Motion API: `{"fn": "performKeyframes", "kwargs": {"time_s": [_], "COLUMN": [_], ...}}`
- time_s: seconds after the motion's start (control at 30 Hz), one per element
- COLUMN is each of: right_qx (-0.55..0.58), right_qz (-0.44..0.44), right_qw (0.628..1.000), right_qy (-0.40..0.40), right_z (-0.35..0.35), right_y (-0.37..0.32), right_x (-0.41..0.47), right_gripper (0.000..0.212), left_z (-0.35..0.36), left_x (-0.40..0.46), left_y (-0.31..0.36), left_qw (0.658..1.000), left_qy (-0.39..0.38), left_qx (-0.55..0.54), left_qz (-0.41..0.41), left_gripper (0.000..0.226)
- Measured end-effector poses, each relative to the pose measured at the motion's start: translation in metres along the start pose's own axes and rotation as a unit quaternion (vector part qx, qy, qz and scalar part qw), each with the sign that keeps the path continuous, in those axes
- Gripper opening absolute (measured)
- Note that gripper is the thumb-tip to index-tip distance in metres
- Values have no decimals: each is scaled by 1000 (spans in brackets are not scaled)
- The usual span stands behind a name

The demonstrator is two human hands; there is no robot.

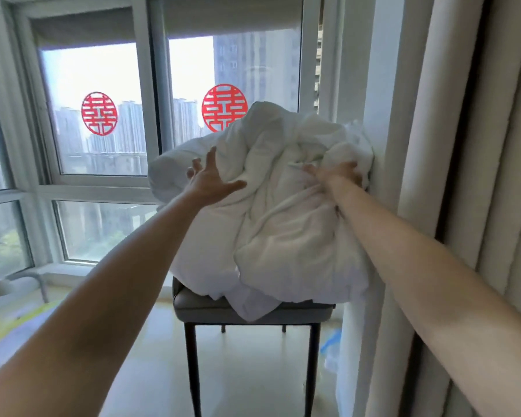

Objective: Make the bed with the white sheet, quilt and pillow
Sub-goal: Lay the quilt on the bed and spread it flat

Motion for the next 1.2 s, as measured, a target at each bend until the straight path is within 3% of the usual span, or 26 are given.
{"fn": "performKeyframes", "kwargs": {"time_s": [0.1,0.37,0.5,0.6,0.7,0.83,0.93,1.03,1.2], "right_qx": [79,85,84,76,85,100,104,83,65], "right_qz": [66,54,53,10,18,35,43,44,31], "right_qw": [994,990,985,976,974,977,978,983,989], "right_qy": [29,102,138,204,209,184,175,160,132], "right_z": [26,64,57,45,46,44,45,48,47], "right_y": [20,23,25,19,23,19,20,18,20], "right_x": [19,45,46,44,40,44,46,53,58], "right_gripper": [140,132,133,132,133,137,136,134,128], "left_z": [10,42,64,60,56,64,82,94,83], "left_x": [29,96,116,132,143,164,164,163,146], "left_y": [-10,-38,-30,-19,-12,-23,-24,-27,-23], "left_qw": [1000,999,991,985,976,991,994,994,996], "left_qy": [6,11,-25,3,2,-44,-72,-102,-76], "left_qx": [-2,23,120,171,212,129,83,40,-9], "left_qz": [-8,-39,-45,-11,40,17,13,23,36], "left_gripper": [114,122,124,131,137,140,119,81,34]}}
Point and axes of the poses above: each hand's wrist, its own x-axis towards the middle knuckle, its own z-axis out of the palm, y = z × x, the point moved 10 cm from there along x, towards the middle knuckle
